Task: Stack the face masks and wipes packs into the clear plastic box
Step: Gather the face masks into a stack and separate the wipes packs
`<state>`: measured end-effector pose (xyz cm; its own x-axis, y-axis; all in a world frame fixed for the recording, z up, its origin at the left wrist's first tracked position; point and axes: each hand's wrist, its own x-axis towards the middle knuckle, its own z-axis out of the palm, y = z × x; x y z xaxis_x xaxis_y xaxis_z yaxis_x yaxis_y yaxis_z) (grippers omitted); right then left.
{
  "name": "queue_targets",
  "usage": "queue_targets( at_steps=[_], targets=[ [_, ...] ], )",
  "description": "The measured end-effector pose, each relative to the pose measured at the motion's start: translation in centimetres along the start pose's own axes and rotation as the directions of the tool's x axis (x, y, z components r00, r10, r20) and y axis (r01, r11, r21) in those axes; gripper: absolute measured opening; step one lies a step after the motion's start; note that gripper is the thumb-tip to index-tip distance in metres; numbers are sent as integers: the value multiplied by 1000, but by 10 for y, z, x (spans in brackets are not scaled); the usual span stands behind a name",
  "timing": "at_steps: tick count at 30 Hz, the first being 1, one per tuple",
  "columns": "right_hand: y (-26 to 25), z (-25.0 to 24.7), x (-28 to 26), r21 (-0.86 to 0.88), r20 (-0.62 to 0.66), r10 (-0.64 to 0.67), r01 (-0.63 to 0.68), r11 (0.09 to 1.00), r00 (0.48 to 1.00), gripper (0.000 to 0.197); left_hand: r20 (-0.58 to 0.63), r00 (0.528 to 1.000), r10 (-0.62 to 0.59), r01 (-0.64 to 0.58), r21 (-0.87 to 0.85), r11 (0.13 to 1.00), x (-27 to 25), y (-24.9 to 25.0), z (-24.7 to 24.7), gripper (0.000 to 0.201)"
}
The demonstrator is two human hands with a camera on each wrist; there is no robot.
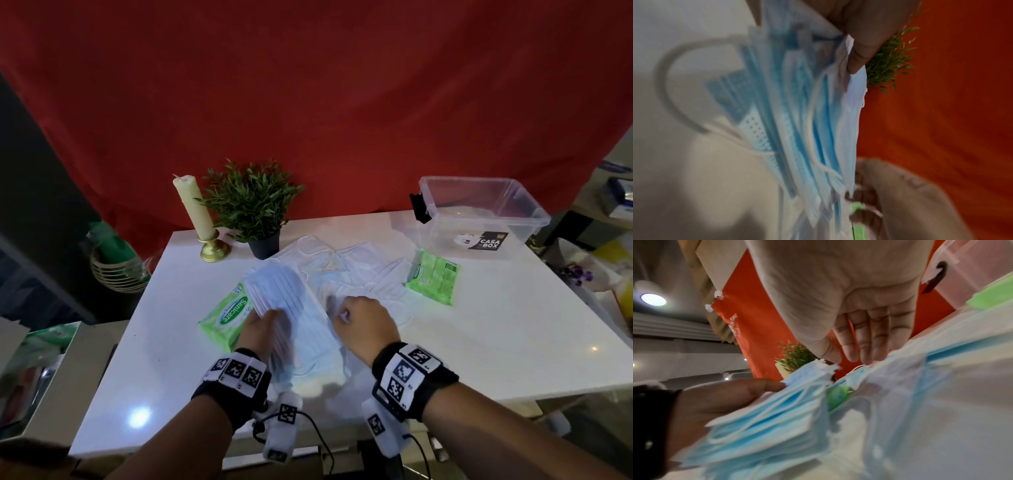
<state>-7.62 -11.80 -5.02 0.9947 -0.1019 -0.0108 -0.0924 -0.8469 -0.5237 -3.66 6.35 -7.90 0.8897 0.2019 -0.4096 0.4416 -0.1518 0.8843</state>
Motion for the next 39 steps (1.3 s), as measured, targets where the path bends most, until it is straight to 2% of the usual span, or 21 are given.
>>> queue_targets(
  at_steps=[2, 4, 6, 8, 10, 15, 18, 20, 22, 24, 26, 29, 32, 37, 39],
  targets=[
    [10, -5, -4, -106, 7, 142, -140, 984, 990, 36, 5, 1000, 10, -10, -3, 1000, -1, 2, -6, 34],
    [19, -7, -6, -187, 12, 250, -243, 952, 968, 45, 7, 1000, 17, -17, 7, 1000, 0, 4, -10, 25],
    [27, -4, -7, -230, 24, 330, -316, 920, 944, 56, 6, 1000, 31, -31, 11, 999, 1, 4, -13, 21],
    [30, 2, -8, -239, 34, 374, -356, 903, 927, 61, -2, 999, 34, -34, 55, 998, 1, 4, -15, 28],
    [29, 8, -7, -214, 35, 396, -380, 900, 918, 57, -1, 999, 47, -47, 60, 997, 0, 4, -18, 29],
    [28, 14, 4, 24, 127, 436, -442, 897, 891, 35, 32, 999, 44, -45, 40, 998, 2, 7, -23, 20],
    [26, 6, 10, 156, 43, 438, -439, 885, 898, 25, 33, 999, 33, -32, -19, 999, 4, 6, -22, 21],
    [22, -5, 12, 194, -91, 416, -394, 898, 905, 14, 52, 998, 35, -33, -44, 998, 4, 7, -19, 22],
    [15, -14, 13, 239, -208, 373, -323, 916, 904, 14, 65, 997, 38, -33, -74, 997, 4, 8, -12, 26],
    [3, -22, 13, 254, -275, 307, -240, 937, 911, 10, 71, 996, 59, -58, -8, 998, 5, 10, -4, 33],
    [-11, -25, 11, 200, -311, 230, -173, 964, 922, 9, 78, 995, 62, -65, 38, 997, 3, 14, 4, 30],
    [-32, -23, 4, 70, -298, 101, -84, 994, 949, 13, 113, 992, 52, -56, 29, 998, 0, 18, 17, 35],
    [-50, -10, -3, -36, -262, -21, 12, 999, 965, 16, 166, 986, -6, 11, -29, 1000, -2, 19, 26, 38],
    [-63, 24, -9, -68, -240, -174, 163, 984, 955, 16, 242, 968, -60, 110, -198, 974, 7, 16, 28, 43],
    [-61, 35, -9, -80, -219, -195, 182, 980, 956, 16, 241, 969, -62, 109, -186, 977, 5, 17, 24, 46]
  ],
)
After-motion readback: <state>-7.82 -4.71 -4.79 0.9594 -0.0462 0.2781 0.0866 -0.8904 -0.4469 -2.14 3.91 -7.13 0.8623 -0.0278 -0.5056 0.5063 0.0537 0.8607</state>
